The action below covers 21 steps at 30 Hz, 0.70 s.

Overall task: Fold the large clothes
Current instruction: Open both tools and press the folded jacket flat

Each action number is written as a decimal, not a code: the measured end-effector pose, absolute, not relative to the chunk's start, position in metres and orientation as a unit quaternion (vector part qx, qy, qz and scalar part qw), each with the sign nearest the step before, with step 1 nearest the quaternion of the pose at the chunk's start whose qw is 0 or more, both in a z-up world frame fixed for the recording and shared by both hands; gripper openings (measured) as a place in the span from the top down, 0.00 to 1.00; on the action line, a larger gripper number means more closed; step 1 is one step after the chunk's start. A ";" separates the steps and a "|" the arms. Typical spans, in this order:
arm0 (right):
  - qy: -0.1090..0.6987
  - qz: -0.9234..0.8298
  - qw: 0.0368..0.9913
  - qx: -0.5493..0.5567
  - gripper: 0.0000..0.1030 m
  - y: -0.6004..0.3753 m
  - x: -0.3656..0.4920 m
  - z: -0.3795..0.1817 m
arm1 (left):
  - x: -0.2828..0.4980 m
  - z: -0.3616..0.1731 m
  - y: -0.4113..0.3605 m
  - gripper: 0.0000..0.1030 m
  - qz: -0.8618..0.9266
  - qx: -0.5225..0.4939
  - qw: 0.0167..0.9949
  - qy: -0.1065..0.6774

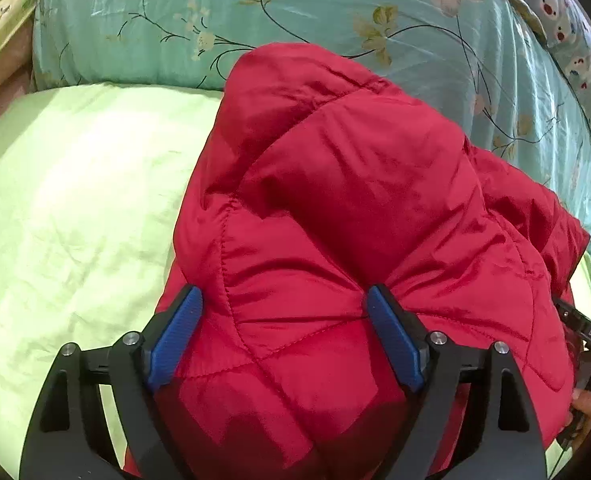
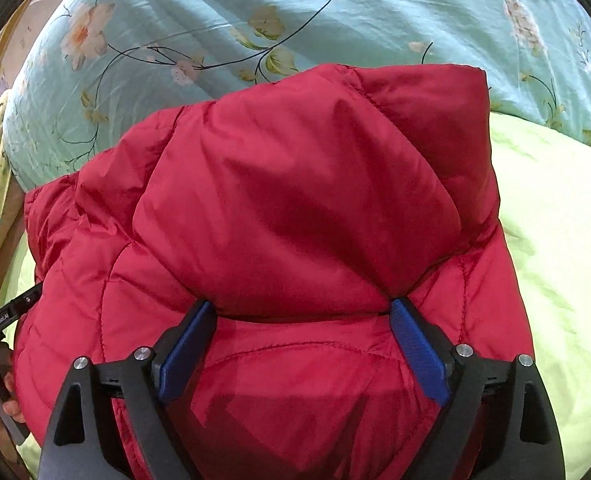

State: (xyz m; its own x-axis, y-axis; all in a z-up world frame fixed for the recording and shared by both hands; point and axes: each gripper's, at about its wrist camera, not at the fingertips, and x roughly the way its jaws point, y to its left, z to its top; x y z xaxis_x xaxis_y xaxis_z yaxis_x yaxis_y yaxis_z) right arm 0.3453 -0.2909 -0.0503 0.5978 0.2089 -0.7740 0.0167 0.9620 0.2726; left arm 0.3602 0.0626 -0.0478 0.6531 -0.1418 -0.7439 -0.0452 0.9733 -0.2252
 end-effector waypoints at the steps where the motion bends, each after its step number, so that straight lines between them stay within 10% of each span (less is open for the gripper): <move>1: 0.446 0.054 0.884 0.125 0.11 -0.291 0.346 -0.050 | 0.359 -0.046 0.063 0.16 -0.026 -0.111 0.903 0.414; 21: 0.417 0.075 0.897 0.123 0.11 -0.301 0.308 -0.021 | 0.305 -0.034 0.135 0.17 -0.064 -0.196 0.897 0.392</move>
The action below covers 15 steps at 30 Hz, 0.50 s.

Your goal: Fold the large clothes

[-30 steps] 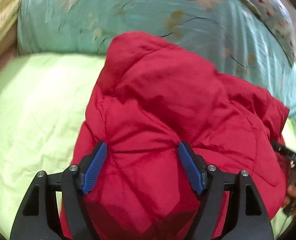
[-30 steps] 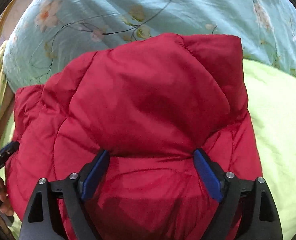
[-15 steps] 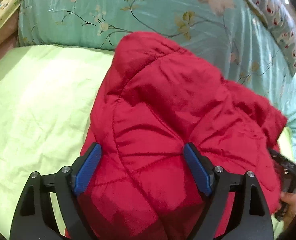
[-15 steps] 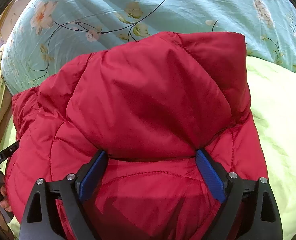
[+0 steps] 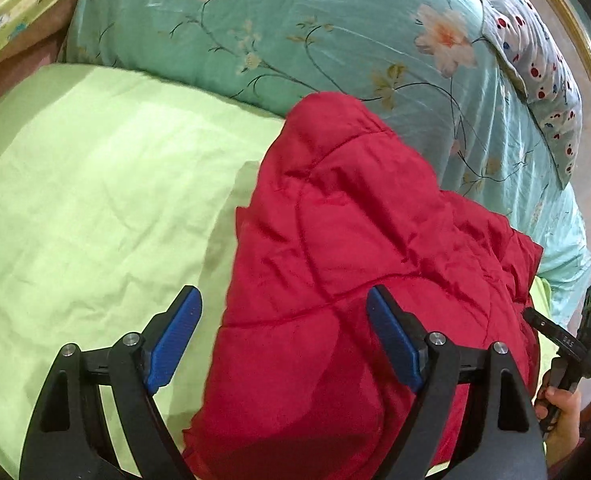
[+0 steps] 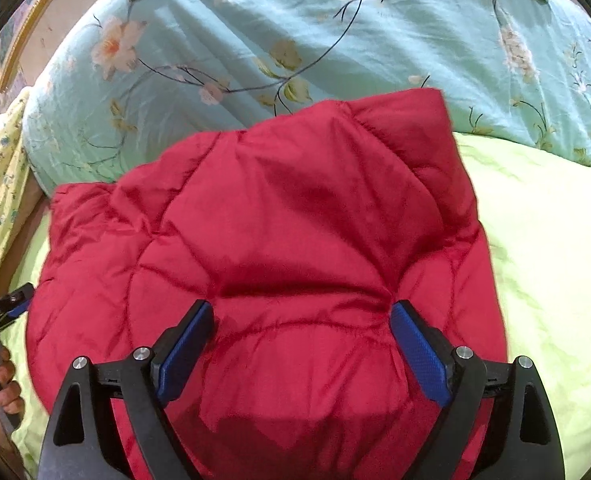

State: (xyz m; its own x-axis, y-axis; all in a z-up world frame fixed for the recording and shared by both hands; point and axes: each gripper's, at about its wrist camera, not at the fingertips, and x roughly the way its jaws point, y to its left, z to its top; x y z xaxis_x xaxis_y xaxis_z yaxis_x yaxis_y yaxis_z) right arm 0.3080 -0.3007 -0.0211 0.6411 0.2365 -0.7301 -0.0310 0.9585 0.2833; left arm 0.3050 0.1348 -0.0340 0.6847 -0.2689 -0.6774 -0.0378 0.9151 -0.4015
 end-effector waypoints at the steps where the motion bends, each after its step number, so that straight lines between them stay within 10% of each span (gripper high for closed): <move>1: 0.415 0.077 0.898 0.125 0.11 -0.303 0.304 -0.019 | 0.303 -0.036 0.139 0.17 -0.066 -0.199 0.895 0.394; 15: 0.419 0.045 0.885 0.199 0.11 -0.385 0.257 -0.027 | 0.303 -0.053 0.154 0.16 -0.132 -0.251 0.870 0.403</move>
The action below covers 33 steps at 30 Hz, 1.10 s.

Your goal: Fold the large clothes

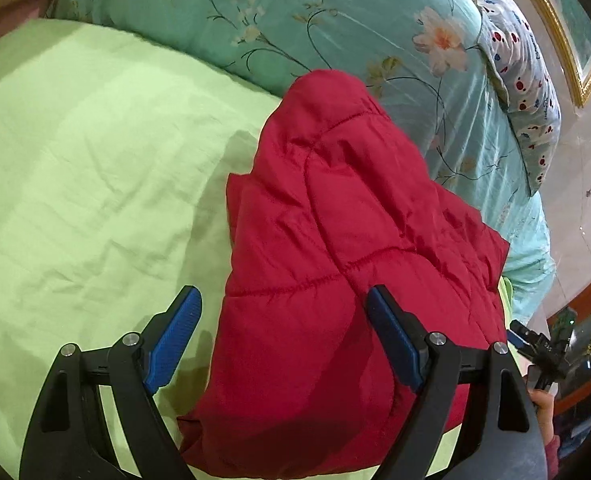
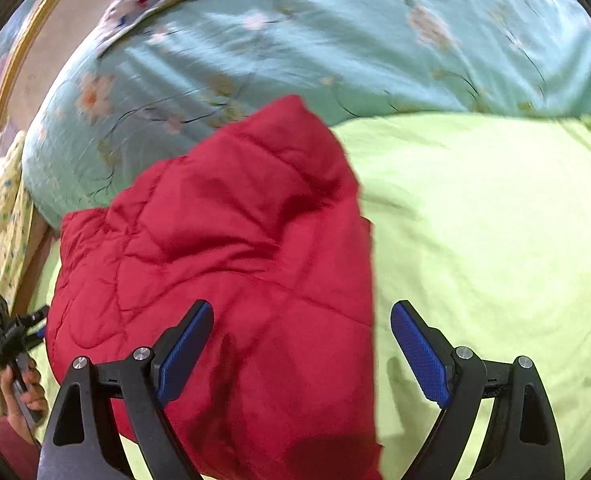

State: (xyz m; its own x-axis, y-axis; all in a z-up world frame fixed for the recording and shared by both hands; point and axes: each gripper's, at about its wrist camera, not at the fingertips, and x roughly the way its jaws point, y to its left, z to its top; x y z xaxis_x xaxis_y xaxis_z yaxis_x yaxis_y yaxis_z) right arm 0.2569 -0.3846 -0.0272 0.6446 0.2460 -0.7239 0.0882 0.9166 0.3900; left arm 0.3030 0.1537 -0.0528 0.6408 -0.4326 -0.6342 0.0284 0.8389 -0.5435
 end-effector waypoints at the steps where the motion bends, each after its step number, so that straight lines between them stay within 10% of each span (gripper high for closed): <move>1: 0.423 0.047 0.880 0.212 0.11 -0.391 0.257 -0.033 | 0.304 -0.056 0.154 0.16 -0.136 -0.256 0.867 0.404; 16: 0.456 0.121 0.809 0.352 0.11 -0.389 0.280 -0.095 | 0.318 -0.075 0.145 0.13 -0.197 -0.311 0.827 0.425; 26: 0.448 0.132 0.819 0.332 0.49 -0.375 0.278 -0.082 | 0.310 -0.060 0.136 0.49 -0.222 -0.295 0.836 0.406; 33: 0.422 0.134 0.833 0.332 0.65 -0.367 0.253 -0.054 | 0.282 -0.041 0.142 0.56 -0.229 -0.296 0.842 0.389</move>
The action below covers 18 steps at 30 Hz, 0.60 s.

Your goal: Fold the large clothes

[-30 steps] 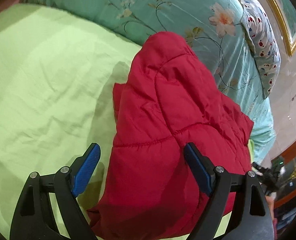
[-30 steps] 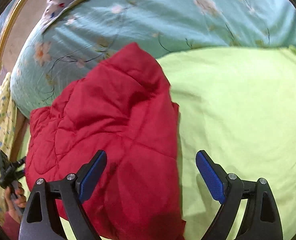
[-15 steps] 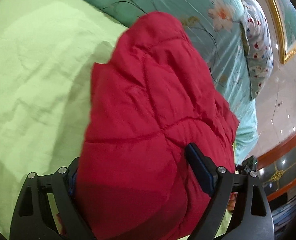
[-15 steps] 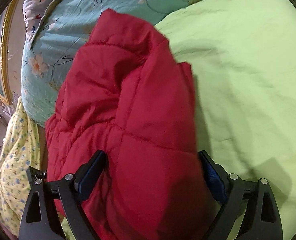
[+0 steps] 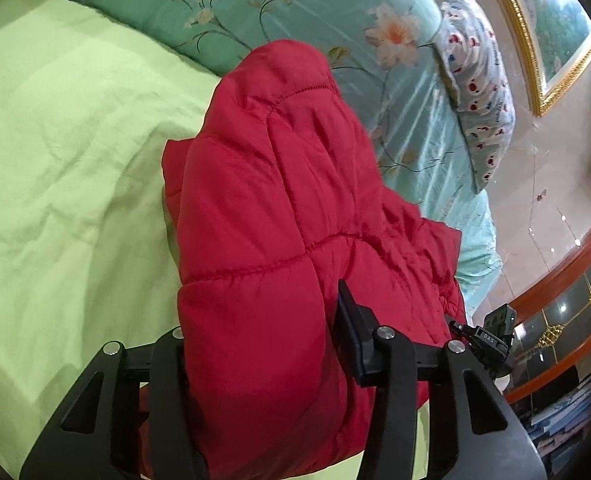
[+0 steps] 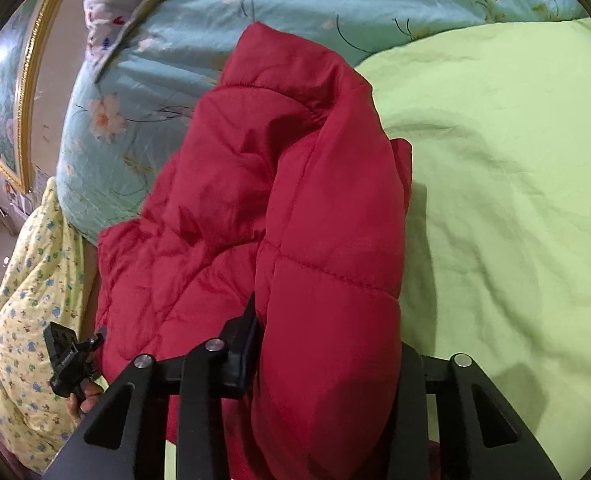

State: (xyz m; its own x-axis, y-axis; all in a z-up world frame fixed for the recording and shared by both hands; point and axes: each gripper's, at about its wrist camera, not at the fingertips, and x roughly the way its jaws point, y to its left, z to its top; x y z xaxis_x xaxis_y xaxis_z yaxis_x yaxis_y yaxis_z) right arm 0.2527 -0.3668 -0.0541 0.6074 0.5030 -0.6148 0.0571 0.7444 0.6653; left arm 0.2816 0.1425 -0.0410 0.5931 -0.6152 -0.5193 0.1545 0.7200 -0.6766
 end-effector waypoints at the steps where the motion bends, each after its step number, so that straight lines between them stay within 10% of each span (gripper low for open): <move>1: 0.420 0.137 0.832 0.335 0.66 -0.366 0.248 -0.052 | 0.274 -0.040 0.146 0.56 -0.229 -0.300 0.842 0.386; 18: 0.437 0.163 0.807 0.362 0.66 -0.355 0.116 -0.042 | 0.132 -0.024 0.167 0.56 -0.233 -0.297 0.838 0.393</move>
State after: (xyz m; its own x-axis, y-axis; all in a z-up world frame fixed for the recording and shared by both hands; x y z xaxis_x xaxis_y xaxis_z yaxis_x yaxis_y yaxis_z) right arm 0.1158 -0.3551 -0.0416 0.5647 0.5796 -0.5875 0.0532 0.6849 0.7267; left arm 0.1322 0.1674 -0.0243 0.5823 -0.6246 -0.5203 0.1579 0.7148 -0.6813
